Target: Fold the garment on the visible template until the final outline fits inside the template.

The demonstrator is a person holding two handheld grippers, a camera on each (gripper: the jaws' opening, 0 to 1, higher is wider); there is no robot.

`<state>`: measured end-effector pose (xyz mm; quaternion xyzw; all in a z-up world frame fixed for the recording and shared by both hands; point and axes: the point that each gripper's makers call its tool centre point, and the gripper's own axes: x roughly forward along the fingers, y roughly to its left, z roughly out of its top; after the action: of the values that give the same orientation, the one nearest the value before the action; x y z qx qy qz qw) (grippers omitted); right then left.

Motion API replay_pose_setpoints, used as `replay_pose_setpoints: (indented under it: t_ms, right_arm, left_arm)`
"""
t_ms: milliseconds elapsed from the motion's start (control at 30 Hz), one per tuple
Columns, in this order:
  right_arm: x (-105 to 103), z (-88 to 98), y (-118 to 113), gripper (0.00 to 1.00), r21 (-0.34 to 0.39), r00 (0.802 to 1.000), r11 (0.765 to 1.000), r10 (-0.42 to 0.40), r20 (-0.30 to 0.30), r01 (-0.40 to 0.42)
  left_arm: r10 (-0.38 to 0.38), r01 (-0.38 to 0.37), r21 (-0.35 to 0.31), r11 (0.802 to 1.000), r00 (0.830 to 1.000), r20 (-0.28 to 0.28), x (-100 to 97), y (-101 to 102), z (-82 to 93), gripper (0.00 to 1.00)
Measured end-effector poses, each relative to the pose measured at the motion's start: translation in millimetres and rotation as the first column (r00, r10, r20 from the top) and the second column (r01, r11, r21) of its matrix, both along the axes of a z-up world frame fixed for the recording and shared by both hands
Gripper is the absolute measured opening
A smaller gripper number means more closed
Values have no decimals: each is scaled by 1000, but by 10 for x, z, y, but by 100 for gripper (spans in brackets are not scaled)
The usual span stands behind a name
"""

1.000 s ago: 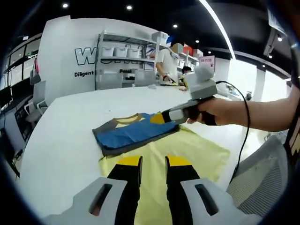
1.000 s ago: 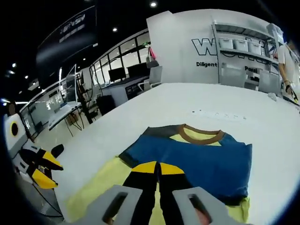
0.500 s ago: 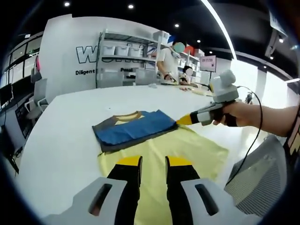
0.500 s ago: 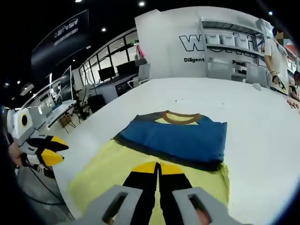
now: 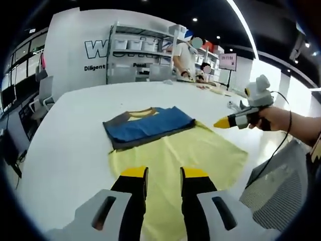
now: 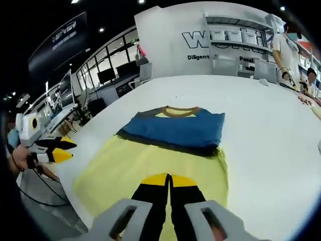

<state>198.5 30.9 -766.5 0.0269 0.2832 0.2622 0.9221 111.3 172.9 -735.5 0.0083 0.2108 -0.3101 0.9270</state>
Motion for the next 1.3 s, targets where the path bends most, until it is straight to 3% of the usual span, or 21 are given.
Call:
replay_pose_setpoints:
  t_ms: [133,200,233,300,400,433,467,500,567,700,767,833,900,967,1100,1300]
  right_arm:
    - [-204,-37,-224,1,-24,999,999,-44,-17,43]
    - [-492,-120,-553,13,-42,994,995,-91,-66,89]
    - [-569,-146,-580,16,-53,994,995,-82,-72,79]
    - [-636,-189,-605,18,-74,995,995,-67,-79,62]
    - [-666,-222,-685,27,-89,990,993,-88,-107,79]
    - [-715,-247,-763,29,-130,988,988,-93,-123,77]
    - [-755,-262,-816,29,-145,985,986,-106,-139,85]
    - [-971,-379,-1048,31,-202,964,973,-152,-216,108]
    - [-1048,-436,-1126,35,-229,956,967,-168,-240,112]
    - [-1151,-521,-1168,36,-235,947,966,-171,-273,107]
    - [-1198,-557,-1178,37,-243,943,964,-173,-284,104]
    - [-1235,-593,-1194,38,-250,938,963,-176,-299,101]
    - [-1261,-622,-1205,39,-249,934,963,-178,-309,101]
    - [-1304,-643,-1213,37,-253,928,963,-177,-327,94]
    - [-1398,-681,-1246,35,-256,913,962,-187,-363,95]
    - [-1479,-754,-1260,33,-276,901,958,-182,-394,73]
  left_arm:
    - [-8,8,8,1000,1000,-5,-31,-5,-31,23]
    - [-5,6,29,1000,1000,-30,-73,49,-120,26]
    - [36,-31,46,998,994,-103,-96,148,-231,29]
    - [25,-18,64,998,994,-104,-107,163,-251,34]
    - [21,-9,107,994,993,-115,-131,192,-288,35]
    - [37,-8,145,989,980,-196,-214,231,-400,37]
    - [41,-8,157,988,978,-204,-222,243,-422,40]
    - [77,-21,204,979,960,-269,-304,316,-537,44]
    - [106,-36,224,974,946,-307,-340,361,-608,46]
    - [129,-50,239,970,936,-326,-379,414,-674,49]
    - [157,-71,235,969,916,-370,-429,444,-720,51]
    - [157,-70,233,970,911,-382,-448,458,-741,51]
    - [183,-80,244,966,883,-432,-525,496,-793,49]
    - [177,-74,248,966,887,-426,-532,496,-802,50]
    - [194,-77,262,962,870,-453,-621,537,-870,48]
    - [192,-78,250,965,860,-473,-677,534,-936,45]
